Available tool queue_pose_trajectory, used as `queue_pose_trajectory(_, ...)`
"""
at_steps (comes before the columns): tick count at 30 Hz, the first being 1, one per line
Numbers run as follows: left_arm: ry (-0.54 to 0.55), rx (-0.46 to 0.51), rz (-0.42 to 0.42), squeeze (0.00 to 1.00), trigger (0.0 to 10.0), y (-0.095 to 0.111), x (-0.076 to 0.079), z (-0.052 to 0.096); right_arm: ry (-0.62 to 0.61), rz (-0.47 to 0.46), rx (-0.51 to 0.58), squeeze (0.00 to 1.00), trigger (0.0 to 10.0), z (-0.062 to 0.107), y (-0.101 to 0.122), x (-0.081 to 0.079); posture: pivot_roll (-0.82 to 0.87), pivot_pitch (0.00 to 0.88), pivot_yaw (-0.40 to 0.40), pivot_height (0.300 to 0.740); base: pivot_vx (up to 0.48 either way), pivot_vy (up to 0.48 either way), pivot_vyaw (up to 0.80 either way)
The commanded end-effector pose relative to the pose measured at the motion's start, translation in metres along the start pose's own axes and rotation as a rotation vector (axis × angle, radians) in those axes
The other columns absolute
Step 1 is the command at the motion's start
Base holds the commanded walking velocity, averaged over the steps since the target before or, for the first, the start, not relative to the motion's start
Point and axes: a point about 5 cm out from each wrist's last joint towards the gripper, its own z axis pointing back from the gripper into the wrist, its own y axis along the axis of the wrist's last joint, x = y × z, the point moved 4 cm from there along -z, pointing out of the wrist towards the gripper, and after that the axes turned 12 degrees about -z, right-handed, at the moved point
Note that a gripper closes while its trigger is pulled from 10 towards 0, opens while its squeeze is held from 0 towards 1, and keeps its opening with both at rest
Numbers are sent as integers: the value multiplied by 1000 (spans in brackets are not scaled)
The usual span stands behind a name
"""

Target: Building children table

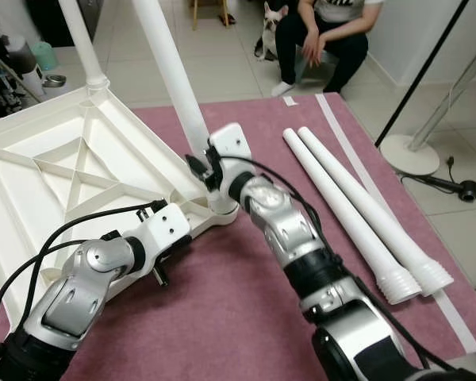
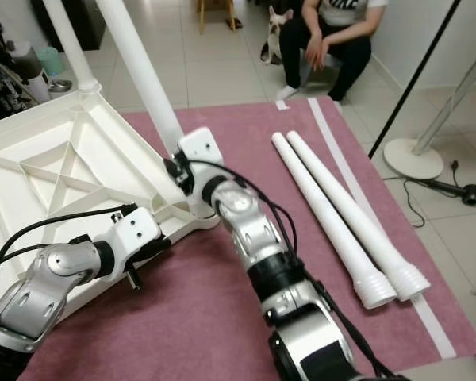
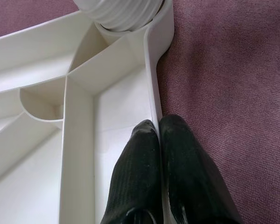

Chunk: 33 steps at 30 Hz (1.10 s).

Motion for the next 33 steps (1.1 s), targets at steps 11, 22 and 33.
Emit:
queue_pose_trajectory(11,4,-6,-56,0,10000,6,0,-20,71,-148,80,0,10000,44,-6,-6,84,0,22,740,0,0,0)
queue_pose_trajectory(22,73,21,-27,1000,10000,25,-10,-41,36,-170,105,0,10000,49,-7,4,75,0,41,740,0,0,0)
queue_pose_trajectory(33,253,205,63,1000,10000,54,-55,-12,-10,-50,177,0,10000,54,22,27,82,0,36,740,0,0,0)
